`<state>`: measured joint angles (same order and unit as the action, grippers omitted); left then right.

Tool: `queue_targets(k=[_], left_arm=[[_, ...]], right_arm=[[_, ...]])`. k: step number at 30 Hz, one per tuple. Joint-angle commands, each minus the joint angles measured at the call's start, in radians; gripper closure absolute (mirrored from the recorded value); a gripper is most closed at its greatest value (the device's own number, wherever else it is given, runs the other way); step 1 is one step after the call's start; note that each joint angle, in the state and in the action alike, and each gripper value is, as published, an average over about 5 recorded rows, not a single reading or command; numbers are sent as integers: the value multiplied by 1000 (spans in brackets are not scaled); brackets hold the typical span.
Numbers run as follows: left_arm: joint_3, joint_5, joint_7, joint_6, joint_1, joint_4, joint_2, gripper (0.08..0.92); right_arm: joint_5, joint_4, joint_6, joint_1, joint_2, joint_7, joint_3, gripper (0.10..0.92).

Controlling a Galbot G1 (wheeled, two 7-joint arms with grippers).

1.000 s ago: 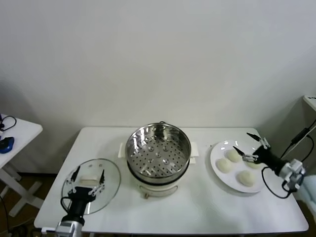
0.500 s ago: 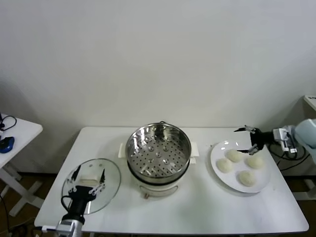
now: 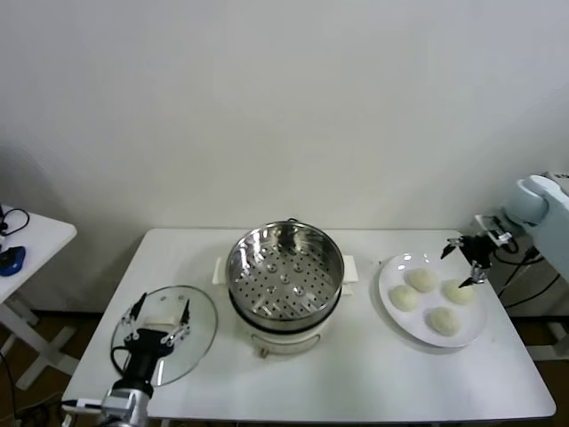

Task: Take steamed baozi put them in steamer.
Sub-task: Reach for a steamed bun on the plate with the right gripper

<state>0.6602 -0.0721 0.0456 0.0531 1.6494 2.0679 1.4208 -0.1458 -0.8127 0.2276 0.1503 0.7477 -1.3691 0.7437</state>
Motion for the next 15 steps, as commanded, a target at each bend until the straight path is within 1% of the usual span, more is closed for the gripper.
queue_targets(k=[1, 9, 15], left_arm=[[-2, -1, 0, -6, -3, 2, -2, 177], [-1, -1, 0, -11, -9, 1, -8, 177], [-2, -5, 0, -8, -5, 1, -4, 177]], right_arm=[[-81, 216, -10, 58, 155, -48, 76, 203], [-143, 255, 7, -49, 202, 61, -32, 203], [-223, 294, 67, -79, 231, 134, -105, 203]])
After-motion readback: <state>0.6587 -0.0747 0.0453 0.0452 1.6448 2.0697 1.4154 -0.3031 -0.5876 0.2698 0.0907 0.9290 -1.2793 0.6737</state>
